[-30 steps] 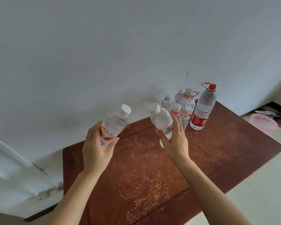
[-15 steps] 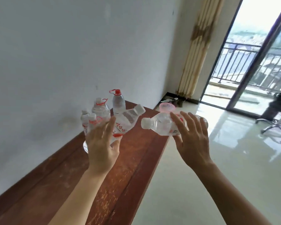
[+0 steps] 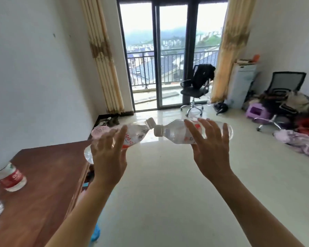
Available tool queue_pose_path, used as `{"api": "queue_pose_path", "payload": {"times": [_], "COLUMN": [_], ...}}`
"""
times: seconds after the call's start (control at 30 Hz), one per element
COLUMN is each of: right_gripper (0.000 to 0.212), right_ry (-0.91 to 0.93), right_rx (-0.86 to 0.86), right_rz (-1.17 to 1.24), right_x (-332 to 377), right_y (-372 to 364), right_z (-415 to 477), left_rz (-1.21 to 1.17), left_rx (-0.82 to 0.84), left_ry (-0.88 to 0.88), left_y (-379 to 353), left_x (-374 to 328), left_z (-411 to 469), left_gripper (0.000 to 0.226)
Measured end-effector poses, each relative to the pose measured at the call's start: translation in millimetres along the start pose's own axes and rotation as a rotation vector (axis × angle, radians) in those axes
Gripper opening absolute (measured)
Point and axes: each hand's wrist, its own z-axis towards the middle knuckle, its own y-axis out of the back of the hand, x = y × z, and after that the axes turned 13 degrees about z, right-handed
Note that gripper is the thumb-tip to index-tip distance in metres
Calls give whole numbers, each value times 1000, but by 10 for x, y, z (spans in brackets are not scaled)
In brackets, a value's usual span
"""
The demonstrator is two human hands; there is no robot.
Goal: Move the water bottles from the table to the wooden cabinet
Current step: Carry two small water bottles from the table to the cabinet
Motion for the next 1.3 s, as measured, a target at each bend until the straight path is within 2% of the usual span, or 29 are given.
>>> {"api": "queue_pose_path", "payload": {"times": [0.1,0.13,0.2,0.33,0.43,0.5,0.7,0.83,1.0,1.13,1.3], "right_gripper": [84,83,81,76,74,74,74,79,76,73,78], "right_ry": [-82,-144,-137,-269,-403,-426,-596,-754,-907,-1053,-1109], "right_rx": [20,13,25,24,-5,-21,-24,-65,-104,-148,-171], "right_rz": [-68,-132,-126,-257,-355,-393,-636,-794,-1040,-1213,-1374], "right_x": [-669,-1063,-1282,-2096,-2658,-2946,-4125,-4852,-5204,-5265,-5356], "right_y": [508,843,1009,1618,1987,2169,2926,3585,4437,5168,5943], "right_z": [-275,-435,-530,-811,-1039,-1181,-1602,-1784,-2125,-2546,-3150], "left_rz": [-54,-126,-149,-253,-329,-380,-648,-825,-1034,-1216,-1321], "left_rx": [1,14,74,102,69,77,83,149,167,155,125], "left_ry": [-106,-167,-177,-305,-414,-455,-565,-684,-852,-1020,-1185], "left_y": [-177,-274,-313,-504,-737,-891,-1405,-1616,-1363,-808,-119], "left_x": [-853,-1403,-1728,-2917,-3759,-4234,-6184,-7620,-9132,-10278,-11419], "left_z": [151,254,329,539,684,776,1115,1361,1407,1173,690], "left_gripper": [88,89,91,89,85,88,89,88,89,89,87]}}
